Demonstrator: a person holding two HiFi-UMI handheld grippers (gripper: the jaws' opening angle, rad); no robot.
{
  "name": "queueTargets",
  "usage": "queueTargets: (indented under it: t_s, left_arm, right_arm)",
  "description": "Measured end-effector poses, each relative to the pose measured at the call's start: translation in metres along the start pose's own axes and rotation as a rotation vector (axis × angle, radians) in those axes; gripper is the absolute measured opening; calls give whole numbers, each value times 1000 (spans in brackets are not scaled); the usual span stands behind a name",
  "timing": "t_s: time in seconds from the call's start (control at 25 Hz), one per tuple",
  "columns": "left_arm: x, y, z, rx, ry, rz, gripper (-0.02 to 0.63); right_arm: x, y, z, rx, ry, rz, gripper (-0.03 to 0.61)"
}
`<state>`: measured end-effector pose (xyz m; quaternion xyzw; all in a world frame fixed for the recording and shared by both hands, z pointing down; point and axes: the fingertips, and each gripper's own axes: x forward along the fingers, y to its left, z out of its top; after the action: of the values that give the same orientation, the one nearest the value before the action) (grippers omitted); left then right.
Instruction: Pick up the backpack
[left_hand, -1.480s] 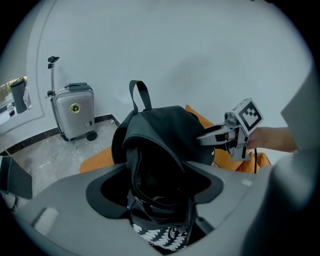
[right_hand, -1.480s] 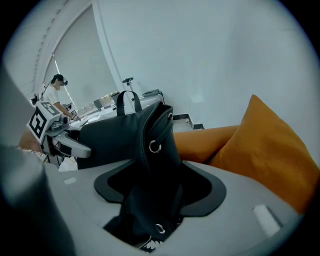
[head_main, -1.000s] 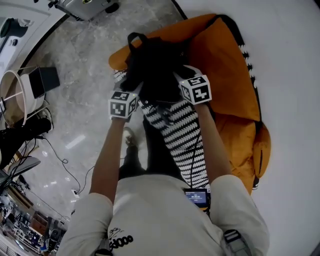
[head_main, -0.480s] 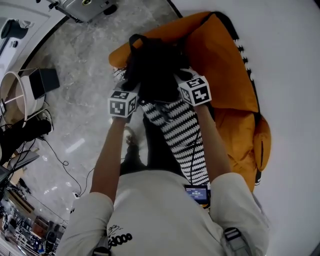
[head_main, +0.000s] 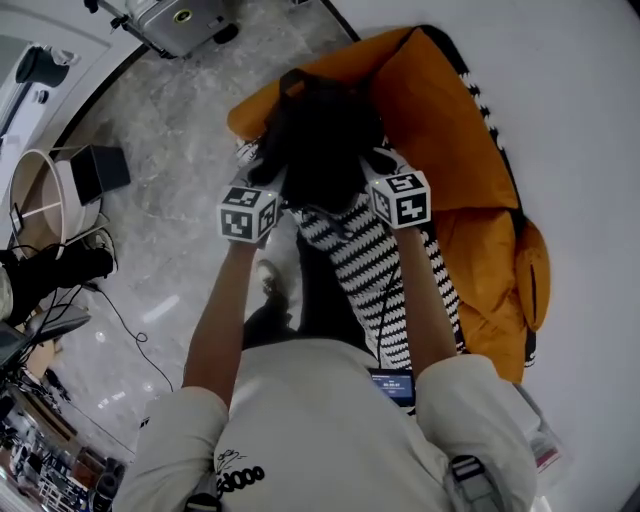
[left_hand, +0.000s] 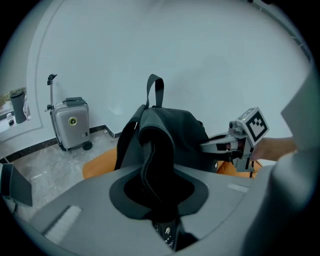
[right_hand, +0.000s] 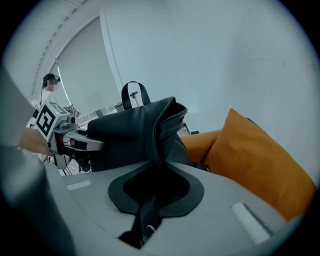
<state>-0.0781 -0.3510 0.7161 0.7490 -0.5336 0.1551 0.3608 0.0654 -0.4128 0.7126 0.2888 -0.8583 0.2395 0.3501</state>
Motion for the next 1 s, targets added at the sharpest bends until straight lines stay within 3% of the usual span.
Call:
queueTargets:
  t_s: [0.4,1.0]
  left_arm:
    - [-76,-27,30,41,-102,-31,54]
    - [-226,-57,76,168,-365,-38,52]
  right_arm:
    - [-72,51,30,6,-124,-52,32]
    - [-180,160,82,-53,-298,-75,29]
